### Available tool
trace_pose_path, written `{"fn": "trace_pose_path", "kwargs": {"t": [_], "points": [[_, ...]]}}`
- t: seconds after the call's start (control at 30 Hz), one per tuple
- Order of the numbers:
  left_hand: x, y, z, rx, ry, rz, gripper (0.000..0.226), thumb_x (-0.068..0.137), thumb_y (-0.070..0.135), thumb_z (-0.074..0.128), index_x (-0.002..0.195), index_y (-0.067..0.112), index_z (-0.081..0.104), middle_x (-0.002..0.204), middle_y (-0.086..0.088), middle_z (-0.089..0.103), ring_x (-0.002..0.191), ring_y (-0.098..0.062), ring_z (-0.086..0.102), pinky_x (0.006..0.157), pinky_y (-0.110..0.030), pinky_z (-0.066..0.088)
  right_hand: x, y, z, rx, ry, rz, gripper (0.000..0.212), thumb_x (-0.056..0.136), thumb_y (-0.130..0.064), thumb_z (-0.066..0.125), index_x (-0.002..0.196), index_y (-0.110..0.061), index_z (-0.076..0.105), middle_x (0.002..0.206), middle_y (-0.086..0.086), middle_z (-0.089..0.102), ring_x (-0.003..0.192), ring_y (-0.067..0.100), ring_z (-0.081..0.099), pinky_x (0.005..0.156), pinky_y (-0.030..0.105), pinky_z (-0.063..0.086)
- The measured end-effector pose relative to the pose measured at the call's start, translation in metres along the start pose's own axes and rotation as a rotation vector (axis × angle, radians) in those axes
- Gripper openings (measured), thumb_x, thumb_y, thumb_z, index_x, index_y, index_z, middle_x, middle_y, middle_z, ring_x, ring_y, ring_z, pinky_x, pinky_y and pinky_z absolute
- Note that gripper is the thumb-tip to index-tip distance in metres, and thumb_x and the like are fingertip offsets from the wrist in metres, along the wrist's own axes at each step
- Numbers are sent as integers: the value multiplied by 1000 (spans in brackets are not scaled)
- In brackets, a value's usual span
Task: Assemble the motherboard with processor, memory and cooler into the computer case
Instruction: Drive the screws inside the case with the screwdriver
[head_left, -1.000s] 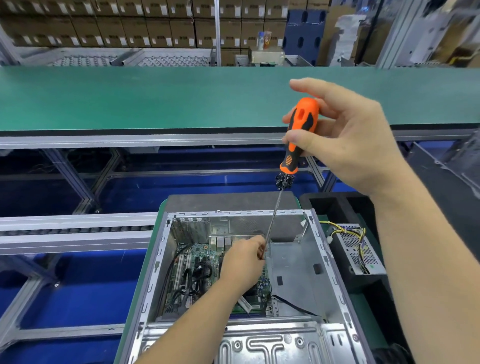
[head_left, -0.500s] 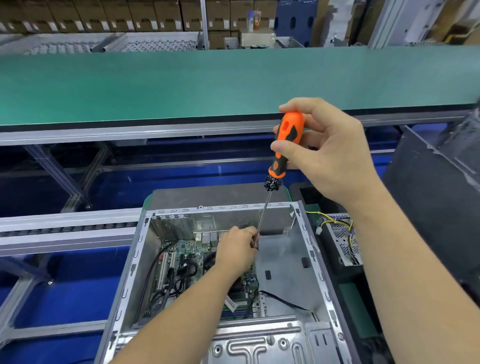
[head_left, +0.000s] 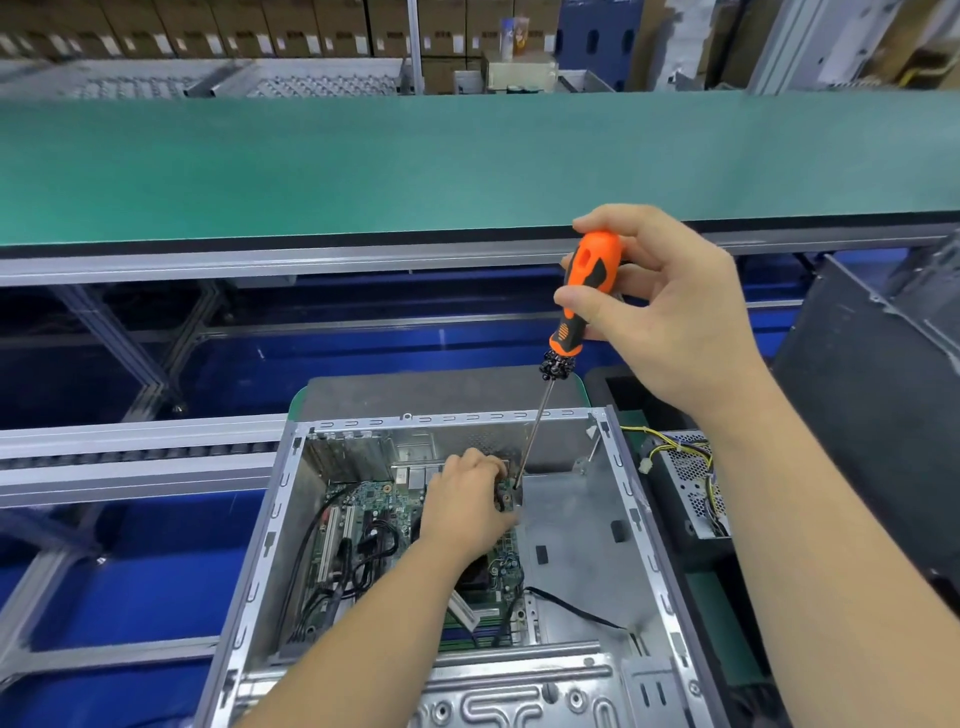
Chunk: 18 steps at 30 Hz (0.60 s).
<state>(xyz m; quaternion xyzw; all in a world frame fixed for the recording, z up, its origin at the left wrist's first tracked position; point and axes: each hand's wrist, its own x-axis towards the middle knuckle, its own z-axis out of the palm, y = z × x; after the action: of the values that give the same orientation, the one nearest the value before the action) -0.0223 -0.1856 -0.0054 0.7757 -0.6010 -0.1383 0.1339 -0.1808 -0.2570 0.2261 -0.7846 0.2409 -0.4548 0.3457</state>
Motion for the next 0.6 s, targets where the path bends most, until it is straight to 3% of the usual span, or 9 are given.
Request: {"fn": "trace_pose_path", "kwargs": {"t": [0.13, 0.27, 0.6], "points": [[-7, -6, -2, 144, -6, -35, 39, 81, 59, 66, 100, 26, 72, 112, 6, 56, 112, -21, 43, 96, -38, 37, -2, 7, 4, -8, -1, 19, 40, 86, -8, 78, 118, -25, 61, 97, 14, 64, 82, 31, 69, 69, 32, 63], [-11, -5, -4, 74, -87, -96, 29, 88, 54, 61, 77, 28, 70, 94, 8, 53, 108, -24, 43, 95, -40, 37, -3, 15, 8, 13, 9, 55, 41, 85, -6, 78, 115, -28, 62, 100, 14, 67, 82, 27, 71, 67, 32, 63], [-10, -4, -5, -5, -102, -145, 24, 88, 49, 65, 70, 34, 59, 96, 9, 50, 110, -23, 42, 92, -37, 36, -3, 29, 7, 10, 27, 84, 40, 85, -10, 78, 116, -31, 62, 100, 11, 68, 85, 25, 73, 67, 37, 64]]}}
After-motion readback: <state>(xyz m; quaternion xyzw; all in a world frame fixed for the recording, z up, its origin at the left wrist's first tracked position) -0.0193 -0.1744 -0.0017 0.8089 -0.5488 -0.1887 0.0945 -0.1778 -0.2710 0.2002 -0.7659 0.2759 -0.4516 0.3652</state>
